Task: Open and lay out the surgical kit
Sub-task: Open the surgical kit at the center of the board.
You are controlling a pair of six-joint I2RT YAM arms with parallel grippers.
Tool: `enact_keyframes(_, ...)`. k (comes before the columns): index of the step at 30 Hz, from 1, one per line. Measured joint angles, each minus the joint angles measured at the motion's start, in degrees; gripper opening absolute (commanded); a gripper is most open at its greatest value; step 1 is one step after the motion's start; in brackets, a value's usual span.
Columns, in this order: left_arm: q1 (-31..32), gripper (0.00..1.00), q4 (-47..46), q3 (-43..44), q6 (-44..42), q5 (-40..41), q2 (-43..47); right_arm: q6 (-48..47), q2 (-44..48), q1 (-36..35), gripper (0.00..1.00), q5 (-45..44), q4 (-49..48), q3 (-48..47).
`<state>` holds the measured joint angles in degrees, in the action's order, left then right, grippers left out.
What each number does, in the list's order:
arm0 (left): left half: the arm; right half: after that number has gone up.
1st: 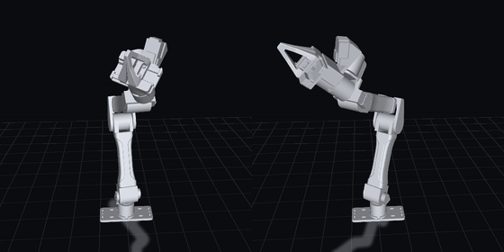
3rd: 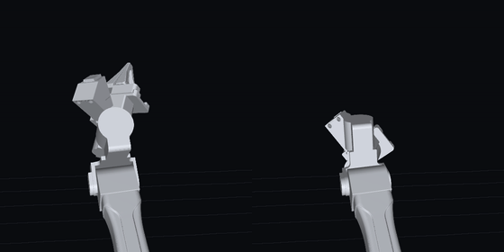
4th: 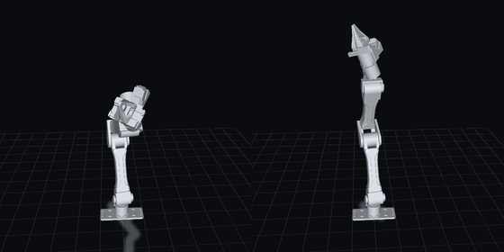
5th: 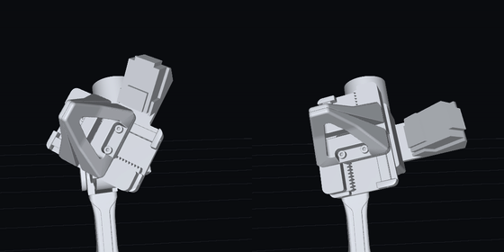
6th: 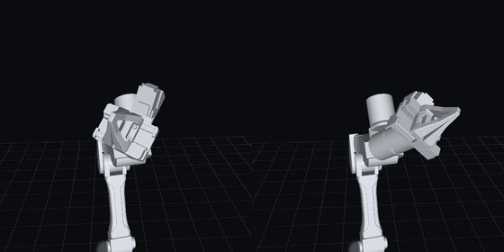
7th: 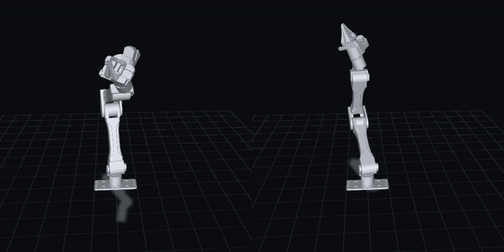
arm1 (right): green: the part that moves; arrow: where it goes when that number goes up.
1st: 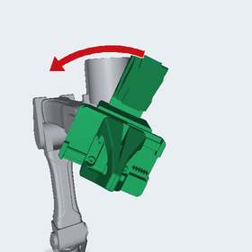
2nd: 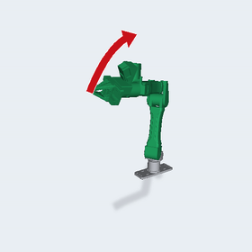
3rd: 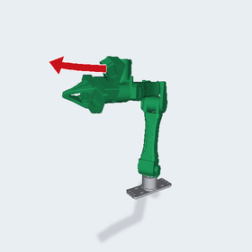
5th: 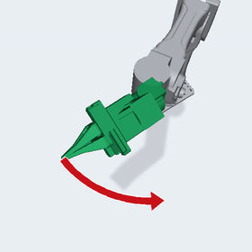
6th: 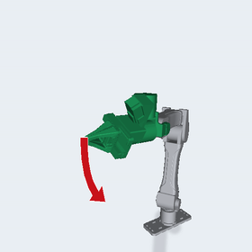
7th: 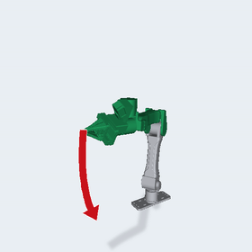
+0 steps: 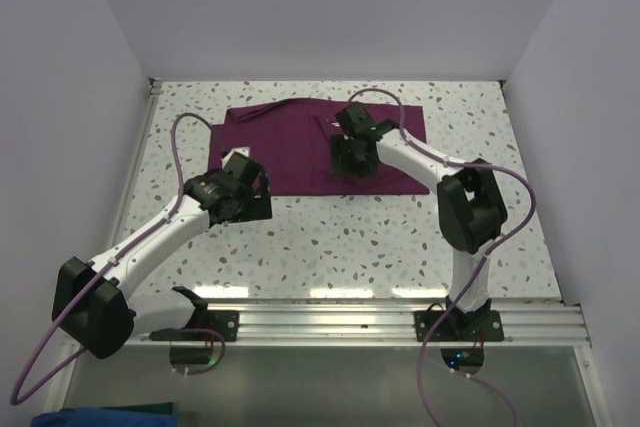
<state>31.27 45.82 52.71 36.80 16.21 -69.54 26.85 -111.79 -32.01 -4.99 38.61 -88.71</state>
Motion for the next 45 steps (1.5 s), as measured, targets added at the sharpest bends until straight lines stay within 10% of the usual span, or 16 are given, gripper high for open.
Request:
enact_keyframes(22, -0.09, 0.99, -0.02, -1.09, -1.57, 0.44, 2.27, -1.97, -7.93, 0.15, 0.00, -4.66, 2.14, -0.55)
enact_keyframes(37, -1.14, 1.00, -0.74, 0.87, -3.74, 0.35, -0.57, -2.97, -4.63, 0.15, 0.00, -4.92, 7.80, -4.15)
enact_keyframes(45, -2.95, 1.00, -1.31, 16.06, -8.15, 0.31, -9.49, -2.97, 4.63, 0.15, 0.00, -2.45, 10.69, -6.03)
